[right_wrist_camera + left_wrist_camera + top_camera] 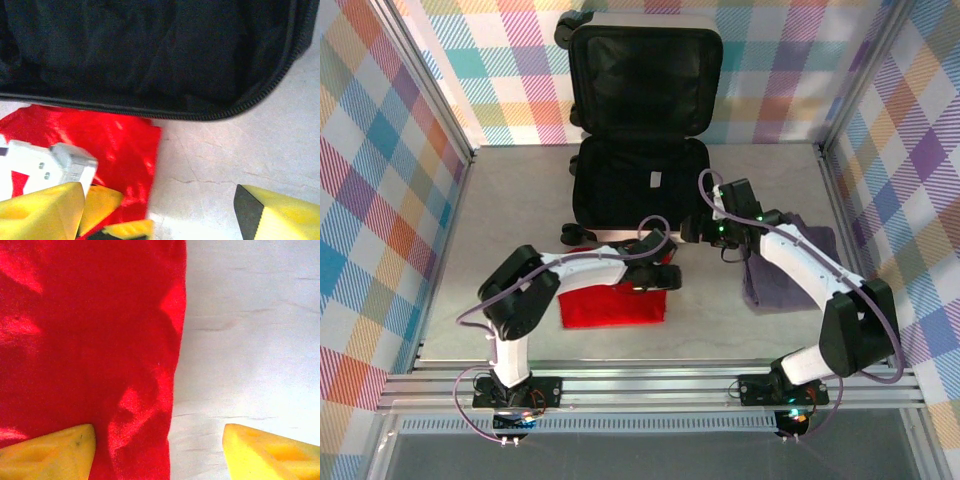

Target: Pack the luggage

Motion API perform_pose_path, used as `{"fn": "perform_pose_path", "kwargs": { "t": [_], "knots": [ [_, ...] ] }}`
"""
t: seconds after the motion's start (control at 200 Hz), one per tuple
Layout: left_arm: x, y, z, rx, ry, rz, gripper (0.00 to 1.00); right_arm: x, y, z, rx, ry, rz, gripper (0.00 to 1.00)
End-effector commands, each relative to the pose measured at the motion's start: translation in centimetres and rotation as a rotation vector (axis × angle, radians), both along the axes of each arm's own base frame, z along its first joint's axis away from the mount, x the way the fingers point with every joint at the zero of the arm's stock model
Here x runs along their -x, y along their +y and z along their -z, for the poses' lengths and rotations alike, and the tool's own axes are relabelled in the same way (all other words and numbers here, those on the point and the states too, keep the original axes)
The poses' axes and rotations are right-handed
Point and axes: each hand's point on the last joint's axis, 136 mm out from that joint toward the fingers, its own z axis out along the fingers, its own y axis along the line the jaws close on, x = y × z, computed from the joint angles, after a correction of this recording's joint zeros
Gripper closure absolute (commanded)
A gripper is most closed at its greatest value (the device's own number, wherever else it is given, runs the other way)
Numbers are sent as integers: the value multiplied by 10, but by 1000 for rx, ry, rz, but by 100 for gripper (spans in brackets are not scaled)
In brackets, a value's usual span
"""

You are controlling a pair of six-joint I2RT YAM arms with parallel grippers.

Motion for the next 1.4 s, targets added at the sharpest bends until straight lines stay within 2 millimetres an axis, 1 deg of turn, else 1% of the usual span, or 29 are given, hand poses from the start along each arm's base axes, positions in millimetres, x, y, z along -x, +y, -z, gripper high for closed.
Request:
{"fn": "perform_pose_path", "kwargs": {
  "t": [0.0, 0.06, 0.12, 0.13, 0.155, 0.24, 0.3, 0.46, 0.555, 0.645, 0.685, 0.745, 0.85, 0.955, 1.195, 1.395],
  "knots": [
    [23, -34, 14, 90, 118, 75, 32, 10, -15, 6, 14, 28, 48, 20],
    [23, -37, 7, 105, 112, 85, 32, 15, -20, 11, 20, 41, 54, 20],
    [21, -34, -2, 99, 84, 92, 32, 20, -24, 16, 25, 53, 61, 20],
    [23, -29, -1, 78, 94, 92, 32, 21, -24, 17, 25, 55, 62, 20],
    [24, -25, -5, 65, 85, 93, 32, 23, -25, 19, 25, 61, 67, 20],
    [23, -13, -26, 59, 42, 94, 31, 32, -24, 29, -3, 90, 68, 20],
    [23, -1, -38, 48, 16, 84, 30, 39, -22, 37, -30, 115, 72, 20],
    [16, 47, -62, 4, -33, 9, 28, 56, -11, 59, -101, 174, 63, 21],
    [10, 86, -68, -37, -48, -63, 26, 62, -2, 69, -103, 197, 47, 21],
    [8, 131, -62, -105, -39, -146, 24, 65, 5, 76, -104, 214, 31, 22],
    [8, 146, -58, -111, -23, -176, 23, 65, 9, 80, -105, 224, 25, 22],
    [10, 163, -50, -109, -2, -215, 23, 66, 14, 83, -104, 231, 11, 22],
    [13, 185, -35, -131, 26, -258, 23, 66, 22, 89, -100, 245, -5, 23],
    [15, 195, -22, -127, 51, -283, 22, 65, 30, 96, -97, 261, -20, 24],
    [17, 211, -2, -154, 88, -310, 22, 62, 42, 109, -82, 292, -38, 25],
    [15, 211, 9, -151, 107, -302, 22, 62, 47, 116, -66, 310, -46, 25]
  ]
}}
